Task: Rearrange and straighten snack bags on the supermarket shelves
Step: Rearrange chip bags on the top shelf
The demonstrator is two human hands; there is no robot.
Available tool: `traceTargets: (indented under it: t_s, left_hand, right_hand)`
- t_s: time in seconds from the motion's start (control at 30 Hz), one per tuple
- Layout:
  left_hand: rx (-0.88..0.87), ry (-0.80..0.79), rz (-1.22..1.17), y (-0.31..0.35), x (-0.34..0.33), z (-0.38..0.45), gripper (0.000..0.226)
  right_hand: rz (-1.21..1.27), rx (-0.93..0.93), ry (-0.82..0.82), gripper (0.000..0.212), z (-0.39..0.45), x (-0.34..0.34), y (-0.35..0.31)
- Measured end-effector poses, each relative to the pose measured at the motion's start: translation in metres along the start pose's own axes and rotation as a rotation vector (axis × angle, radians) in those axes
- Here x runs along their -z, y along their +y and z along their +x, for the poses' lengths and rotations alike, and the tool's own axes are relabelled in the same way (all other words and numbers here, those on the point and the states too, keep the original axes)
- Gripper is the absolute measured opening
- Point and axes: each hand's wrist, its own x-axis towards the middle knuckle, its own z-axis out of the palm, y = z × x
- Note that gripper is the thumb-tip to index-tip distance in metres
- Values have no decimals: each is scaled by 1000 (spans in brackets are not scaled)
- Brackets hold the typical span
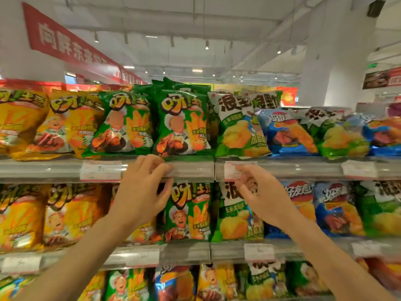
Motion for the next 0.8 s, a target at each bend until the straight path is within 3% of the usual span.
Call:
traceTargets:
  t_s: [0.4, 0.6, 0.8]
  left_hand:
    - [256, 96, -287, 41, -28, 8, 27]
    - [379, 137, -501, 94, -35, 12, 27]
    - [422, 146, -520, 177, -72, 30, 28]
  right_hand:
    - [281, -143, 63, 30, -13, 5, 19]
    - [399, -230, 215, 21, -39, 42, 69]
    - [462, -243, 299, 14, -59, 107, 145]
